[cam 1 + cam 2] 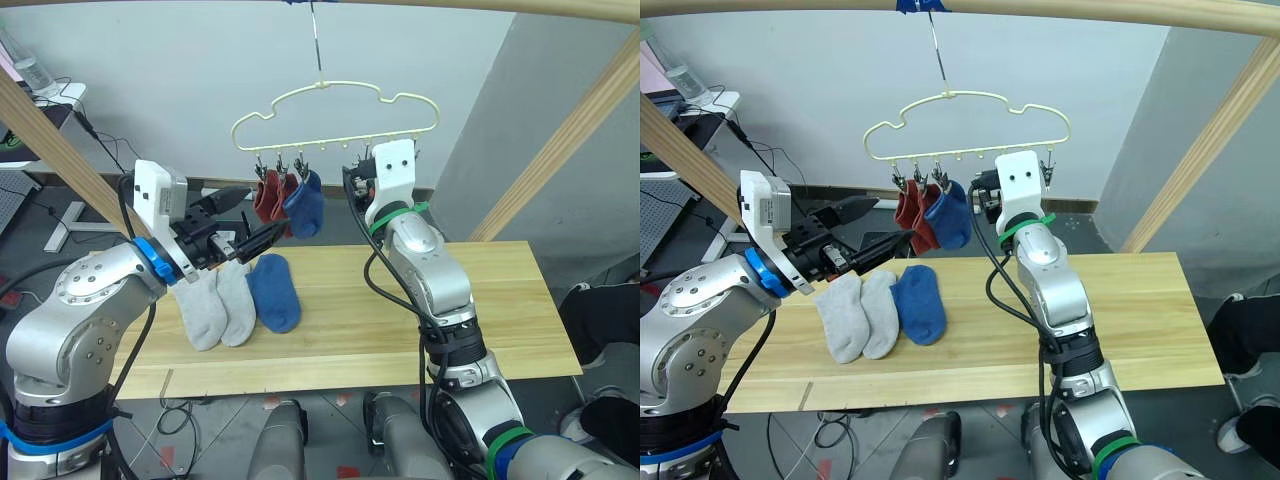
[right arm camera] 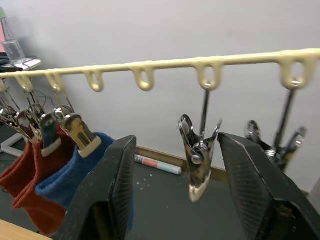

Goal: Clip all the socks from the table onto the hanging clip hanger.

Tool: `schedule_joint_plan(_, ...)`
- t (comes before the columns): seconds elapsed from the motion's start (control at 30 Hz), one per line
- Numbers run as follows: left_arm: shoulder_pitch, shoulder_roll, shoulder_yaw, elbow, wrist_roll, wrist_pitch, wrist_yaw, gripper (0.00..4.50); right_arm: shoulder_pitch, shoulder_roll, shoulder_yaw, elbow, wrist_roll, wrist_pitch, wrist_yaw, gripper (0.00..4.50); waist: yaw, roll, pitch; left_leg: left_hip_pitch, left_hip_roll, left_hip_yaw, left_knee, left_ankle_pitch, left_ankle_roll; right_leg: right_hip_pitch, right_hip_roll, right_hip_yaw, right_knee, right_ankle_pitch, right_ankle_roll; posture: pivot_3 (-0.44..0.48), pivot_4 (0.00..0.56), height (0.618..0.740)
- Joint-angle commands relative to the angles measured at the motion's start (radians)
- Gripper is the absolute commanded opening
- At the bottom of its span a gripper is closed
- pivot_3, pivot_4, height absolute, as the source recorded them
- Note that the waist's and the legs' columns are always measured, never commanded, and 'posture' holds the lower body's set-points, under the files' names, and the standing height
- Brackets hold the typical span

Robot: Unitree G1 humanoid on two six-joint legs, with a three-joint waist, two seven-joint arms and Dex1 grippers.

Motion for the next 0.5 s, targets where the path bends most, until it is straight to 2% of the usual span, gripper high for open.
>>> schedule_joint_plan(0.03, -0.014, 0.003, 0.014, -0.018, -0.008, -0.017, 0.001, 4.50, -0.019, 0.012, -0.011, -0.015, 0.010, -0.033, -0.008, 2.72, 0.000, 0.000, 0.000, 0.000, 0.000, 0.000, 0.000, 0.000, 0.000, 0.000, 0.000, 0.000, 0.000, 0.000, 0.000, 0.090, 0.230, 0.740)
schedule_joint_plan(0.5, -0.009, -0.002, 0.012, -0.020, -0.004, -0.022, 0.002, 4.50, -0.061, 0.035, -0.028, 0.050, 0.015, -0.074, -0.008, 2.72, 0.001, 0.000, 0.000, 0.000, 0.000, -0.001, 0.001, 0.000, 0.000, 0.000, 0.000, -0.001, 0.002, 0.000, -0.001, 0.093, 0.228, 0.740)
